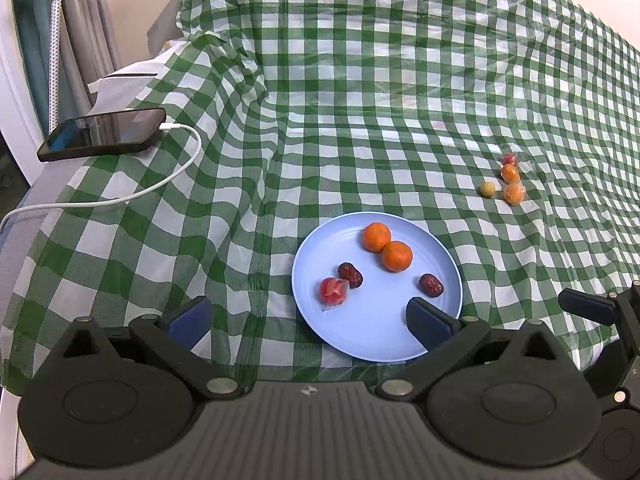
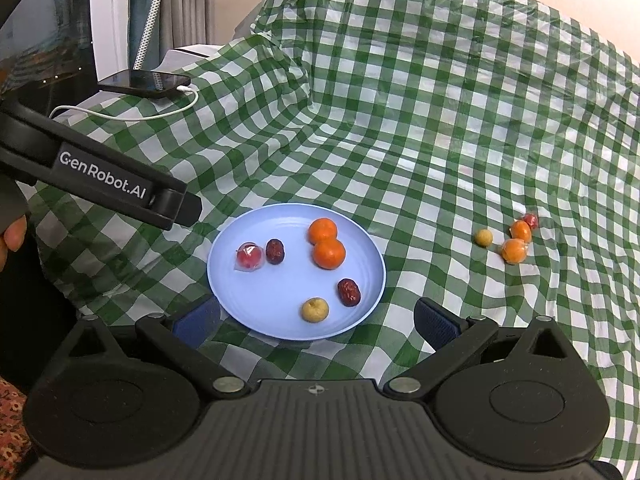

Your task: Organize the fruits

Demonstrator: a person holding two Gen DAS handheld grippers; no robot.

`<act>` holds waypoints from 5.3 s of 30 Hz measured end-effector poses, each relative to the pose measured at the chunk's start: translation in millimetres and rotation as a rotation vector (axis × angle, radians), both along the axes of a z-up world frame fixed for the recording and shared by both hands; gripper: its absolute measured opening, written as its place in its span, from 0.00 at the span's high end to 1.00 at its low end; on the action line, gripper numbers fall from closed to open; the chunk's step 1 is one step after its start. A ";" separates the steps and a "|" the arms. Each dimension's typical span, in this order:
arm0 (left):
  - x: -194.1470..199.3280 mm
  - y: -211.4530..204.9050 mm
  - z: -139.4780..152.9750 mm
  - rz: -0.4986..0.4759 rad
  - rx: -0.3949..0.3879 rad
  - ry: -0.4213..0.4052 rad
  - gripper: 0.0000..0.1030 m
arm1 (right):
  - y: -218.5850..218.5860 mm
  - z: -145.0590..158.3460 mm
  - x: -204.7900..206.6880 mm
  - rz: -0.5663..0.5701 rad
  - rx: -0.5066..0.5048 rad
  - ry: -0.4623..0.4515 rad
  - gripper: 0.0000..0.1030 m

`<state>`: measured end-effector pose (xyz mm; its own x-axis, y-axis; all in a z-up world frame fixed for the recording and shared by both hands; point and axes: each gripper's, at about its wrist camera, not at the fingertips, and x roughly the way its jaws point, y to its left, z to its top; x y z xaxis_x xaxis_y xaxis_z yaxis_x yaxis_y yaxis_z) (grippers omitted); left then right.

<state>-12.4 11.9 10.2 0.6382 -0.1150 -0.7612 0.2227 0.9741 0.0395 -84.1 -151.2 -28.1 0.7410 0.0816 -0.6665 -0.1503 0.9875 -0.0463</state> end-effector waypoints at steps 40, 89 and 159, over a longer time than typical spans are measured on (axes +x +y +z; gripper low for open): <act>86.6 -103.4 -23.9 -0.125 0.092 0.049 0.00 | -134.7 -62.3 59.2 -0.444 0.032 -0.020 0.01; 199.3 -300.8 -89.3 -0.382 0.204 0.085 0.71 | -301.5 -103.5 160.4 -0.746 -0.023 -0.210 0.61; 34.0 -12.5 -2.2 -0.007 0.031 0.125 0.71 | 10.2 3.2 -2.6 0.052 -0.034 0.005 0.61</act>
